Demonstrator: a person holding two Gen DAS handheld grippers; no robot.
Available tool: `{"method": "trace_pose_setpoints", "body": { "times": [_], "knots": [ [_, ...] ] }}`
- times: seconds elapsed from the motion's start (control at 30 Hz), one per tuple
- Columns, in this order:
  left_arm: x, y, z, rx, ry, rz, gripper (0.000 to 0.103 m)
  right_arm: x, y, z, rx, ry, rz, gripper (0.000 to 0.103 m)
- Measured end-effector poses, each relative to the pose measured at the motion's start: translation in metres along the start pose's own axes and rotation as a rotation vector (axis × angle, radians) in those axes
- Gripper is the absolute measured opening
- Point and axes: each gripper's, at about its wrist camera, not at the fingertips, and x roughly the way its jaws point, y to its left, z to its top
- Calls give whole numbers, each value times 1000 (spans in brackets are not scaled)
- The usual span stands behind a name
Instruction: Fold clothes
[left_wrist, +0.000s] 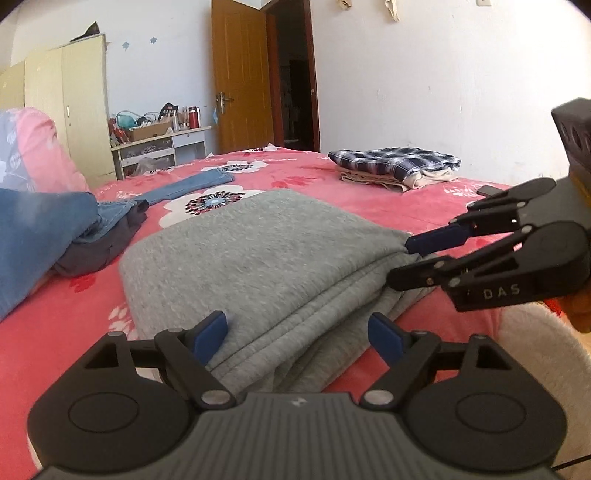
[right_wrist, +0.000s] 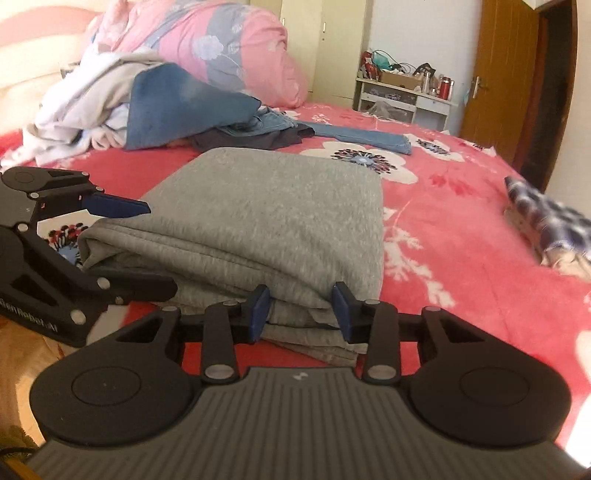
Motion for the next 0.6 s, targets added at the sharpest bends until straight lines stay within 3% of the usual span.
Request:
{"method": "trace_pose_setpoints", "body": {
  "times": [0.6],
  "knots": [
    [0, -2, 2, -4, 8, 9, 84, -5, -21, -23, 125, -50, 35, 37]
  ]
}}
